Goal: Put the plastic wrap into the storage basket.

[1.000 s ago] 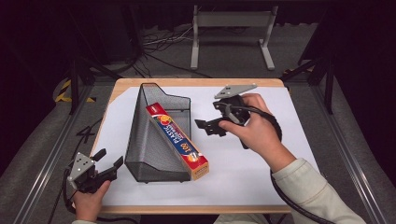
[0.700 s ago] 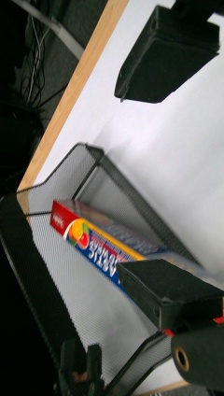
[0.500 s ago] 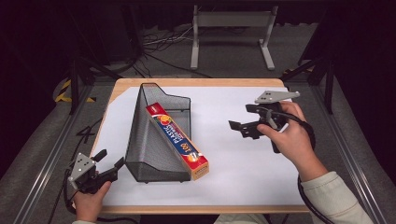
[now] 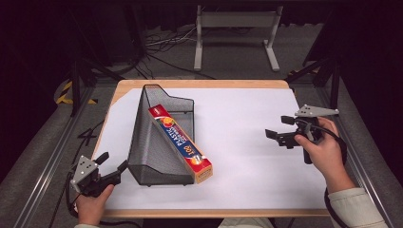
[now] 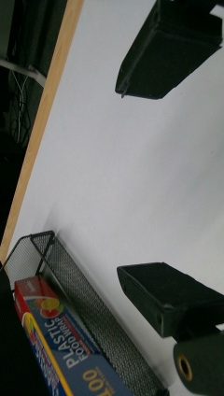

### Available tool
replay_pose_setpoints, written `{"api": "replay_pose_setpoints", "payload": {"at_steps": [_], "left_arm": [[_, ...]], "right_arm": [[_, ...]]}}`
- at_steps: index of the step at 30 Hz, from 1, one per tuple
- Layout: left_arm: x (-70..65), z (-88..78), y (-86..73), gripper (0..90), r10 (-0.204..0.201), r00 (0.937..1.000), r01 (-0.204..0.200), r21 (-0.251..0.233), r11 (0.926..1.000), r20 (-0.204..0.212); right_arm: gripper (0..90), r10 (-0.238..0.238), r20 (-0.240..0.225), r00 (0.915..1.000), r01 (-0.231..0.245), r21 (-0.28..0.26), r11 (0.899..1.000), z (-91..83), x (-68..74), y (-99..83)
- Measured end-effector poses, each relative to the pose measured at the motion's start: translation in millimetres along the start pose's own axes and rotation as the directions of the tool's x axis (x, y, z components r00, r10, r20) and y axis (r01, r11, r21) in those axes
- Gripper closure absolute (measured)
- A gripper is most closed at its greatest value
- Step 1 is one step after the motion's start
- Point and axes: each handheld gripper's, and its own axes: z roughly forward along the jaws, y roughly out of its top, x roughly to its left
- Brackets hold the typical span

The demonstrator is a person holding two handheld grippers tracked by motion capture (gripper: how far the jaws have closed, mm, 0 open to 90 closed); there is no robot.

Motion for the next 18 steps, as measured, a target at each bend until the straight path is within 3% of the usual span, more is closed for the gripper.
{"api": "replay_pose_setpoints", "payload": {"at_steps": [2,6,9,18], "left_arm": [[-0.5,1.4,-0.5,23.4,-0.001,1.0,0.001,0.002,1.0,0.004],[-4.6,6.0,-0.2,21.1,0.017,0.9979,-0.018,0.024,0.9995,0.062],[-7.6,6.3,0.9,21.7,0.028,0.9974,-0.029,0.027,0.9992,0.067],[-4.9,5.0,0.1,22.2,0.025,0.9979,-0.027,0.029,0.9992,0.059]], "right_arm": [[11.1,-0.01,0.011,0.9999,0.01,-0.008,1.0,0.1,-7.3,-10.8],[11.1,-0.009,0.019,0.9998,0.01,-0.014,1.0,1.9,-15.3,-33.6],[11.1,0.023,0.012,0.9997,-0.023,-0.023,0.999,4.1,-18.6,-51.1],[10.7,0.015,0.037,0.9992,-0.014,-0.025,1.0,5.7,-15.1,-87.5]]}}
